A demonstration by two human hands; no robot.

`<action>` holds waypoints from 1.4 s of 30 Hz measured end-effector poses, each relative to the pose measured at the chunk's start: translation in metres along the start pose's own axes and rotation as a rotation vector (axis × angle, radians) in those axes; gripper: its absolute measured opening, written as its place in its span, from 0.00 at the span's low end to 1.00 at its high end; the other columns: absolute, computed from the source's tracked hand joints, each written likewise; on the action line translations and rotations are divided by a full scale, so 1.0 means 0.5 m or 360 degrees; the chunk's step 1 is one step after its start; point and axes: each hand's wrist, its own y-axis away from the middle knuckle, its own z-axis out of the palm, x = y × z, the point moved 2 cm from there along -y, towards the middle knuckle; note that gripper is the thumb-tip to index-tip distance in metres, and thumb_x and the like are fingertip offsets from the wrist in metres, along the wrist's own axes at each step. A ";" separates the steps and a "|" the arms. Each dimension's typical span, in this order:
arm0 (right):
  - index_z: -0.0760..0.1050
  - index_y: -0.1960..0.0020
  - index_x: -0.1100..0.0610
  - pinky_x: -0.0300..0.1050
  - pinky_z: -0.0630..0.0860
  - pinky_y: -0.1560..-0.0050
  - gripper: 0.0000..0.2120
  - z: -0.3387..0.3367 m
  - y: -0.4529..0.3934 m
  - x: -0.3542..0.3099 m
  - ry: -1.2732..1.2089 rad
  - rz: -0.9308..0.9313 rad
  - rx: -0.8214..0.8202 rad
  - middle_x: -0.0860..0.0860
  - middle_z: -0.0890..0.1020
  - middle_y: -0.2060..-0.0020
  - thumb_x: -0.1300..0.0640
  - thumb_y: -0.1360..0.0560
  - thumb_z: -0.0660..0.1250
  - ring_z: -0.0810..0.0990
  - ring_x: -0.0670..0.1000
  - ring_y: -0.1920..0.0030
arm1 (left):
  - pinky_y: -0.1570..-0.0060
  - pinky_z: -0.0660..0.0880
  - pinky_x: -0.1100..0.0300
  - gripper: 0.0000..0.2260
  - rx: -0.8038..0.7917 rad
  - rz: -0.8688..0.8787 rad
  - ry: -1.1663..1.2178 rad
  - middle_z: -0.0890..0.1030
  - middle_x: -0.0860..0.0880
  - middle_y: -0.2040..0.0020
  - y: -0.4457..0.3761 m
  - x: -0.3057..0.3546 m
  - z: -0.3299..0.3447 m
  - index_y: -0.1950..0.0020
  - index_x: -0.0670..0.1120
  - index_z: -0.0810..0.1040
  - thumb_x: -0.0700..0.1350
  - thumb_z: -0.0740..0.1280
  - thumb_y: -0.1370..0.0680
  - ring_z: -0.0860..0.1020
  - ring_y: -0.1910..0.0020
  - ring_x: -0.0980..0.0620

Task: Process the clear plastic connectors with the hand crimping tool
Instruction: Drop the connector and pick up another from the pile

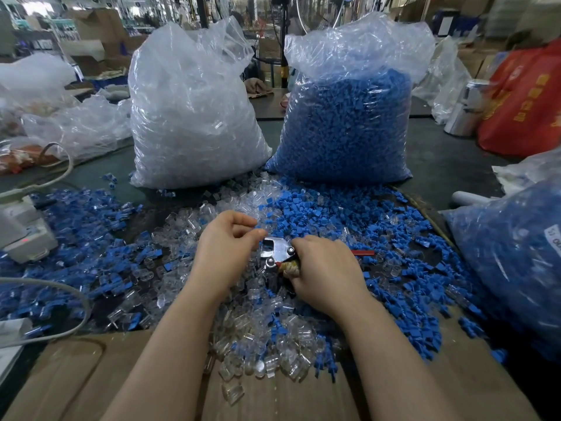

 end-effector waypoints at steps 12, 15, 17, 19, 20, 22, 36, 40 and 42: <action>0.64 0.60 0.48 0.47 0.61 0.61 0.10 -0.020 0.008 0.009 -0.0129 0.0149 0.0150 0.43 0.65 0.67 0.52 0.27 0.65 0.67 0.51 0.64 | 0.62 0.76 0.64 0.03 -0.0103 0.0005 0.0062 0.86 0.50 0.60 0.007 0.009 -0.021 0.53 0.50 0.82 0.42 0.72 0.24 0.80 0.63 0.56; 0.65 0.63 0.48 0.45 0.60 0.69 0.10 -0.033 0.011 0.024 -0.0334 0.0311 0.0353 0.43 0.69 0.69 0.55 0.28 0.65 0.69 0.48 0.68 | 0.62 0.73 0.65 0.04 -0.0196 0.0015 -0.0110 0.84 0.52 0.62 0.006 0.006 -0.030 0.57 0.50 0.83 0.42 0.73 0.25 0.79 0.63 0.57; 0.69 0.61 0.50 0.43 0.60 0.71 0.07 -0.039 0.016 0.033 -0.0475 0.0391 0.0483 0.43 0.72 0.69 0.55 0.28 0.67 0.70 0.45 0.68 | 0.65 0.72 0.67 0.05 -0.0318 0.0025 -0.0351 0.83 0.53 0.63 0.004 0.004 -0.033 0.59 0.51 0.83 0.43 0.75 0.26 0.79 0.64 0.59; 0.70 0.58 0.49 0.40 0.60 0.72 0.07 -0.042 0.019 0.036 -0.0562 0.0422 0.0550 0.42 0.74 0.69 0.54 0.27 0.69 0.71 0.43 0.69 | 0.66 0.72 0.70 0.05 -0.0454 0.0039 -0.0593 0.83 0.55 0.64 0.004 0.002 -0.031 0.60 0.52 0.82 0.44 0.76 0.27 0.79 0.66 0.62; 0.70 0.58 0.48 0.40 0.60 0.72 0.08 -0.042 0.019 0.037 -0.0594 0.0427 0.0563 0.42 0.74 0.69 0.54 0.27 0.70 0.71 0.43 0.68 | 0.66 0.71 0.71 0.05 -0.0506 0.0049 -0.0693 0.83 0.55 0.63 0.005 0.001 -0.027 0.60 0.53 0.82 0.45 0.76 0.27 0.79 0.66 0.63; 0.70 0.57 0.47 0.40 0.60 0.71 0.09 -0.042 0.019 0.037 -0.0638 0.0424 0.0575 0.42 0.74 0.69 0.54 0.27 0.70 0.72 0.43 0.68 | 0.66 0.70 0.70 0.05 -0.0551 0.0087 -0.0817 0.82 0.55 0.62 0.007 0.001 -0.019 0.58 0.54 0.81 0.47 0.76 0.27 0.79 0.64 0.61; 0.74 0.53 0.50 0.47 0.73 0.64 0.06 -0.043 0.021 0.034 -0.0866 0.0407 0.0642 0.44 0.79 0.64 0.56 0.26 0.71 0.77 0.47 0.63 | 0.50 0.73 0.62 0.08 -0.0563 0.0572 -0.1052 0.75 0.56 0.52 0.029 0.025 0.039 0.47 0.57 0.81 0.51 0.74 0.26 0.75 0.52 0.57; 0.70 0.59 0.44 0.47 0.71 0.64 0.11 -0.042 0.019 0.035 -0.0976 0.0409 0.0668 0.42 0.77 0.67 0.55 0.25 0.71 0.75 0.45 0.65 | 0.51 0.72 0.62 0.08 -0.0532 0.0638 -0.1262 0.72 0.56 0.52 0.033 0.020 0.064 0.47 0.56 0.82 0.46 0.73 0.25 0.75 0.52 0.55; 0.70 0.60 0.43 0.45 0.71 0.65 0.12 -0.040 0.021 0.035 -0.1071 0.0420 0.0651 0.42 0.76 0.69 0.56 0.25 0.71 0.74 0.44 0.66 | 0.53 0.74 0.64 0.05 -0.0492 0.0615 -0.1204 0.75 0.58 0.55 0.031 0.015 0.064 0.51 0.55 0.82 0.45 0.73 0.24 0.76 0.55 0.58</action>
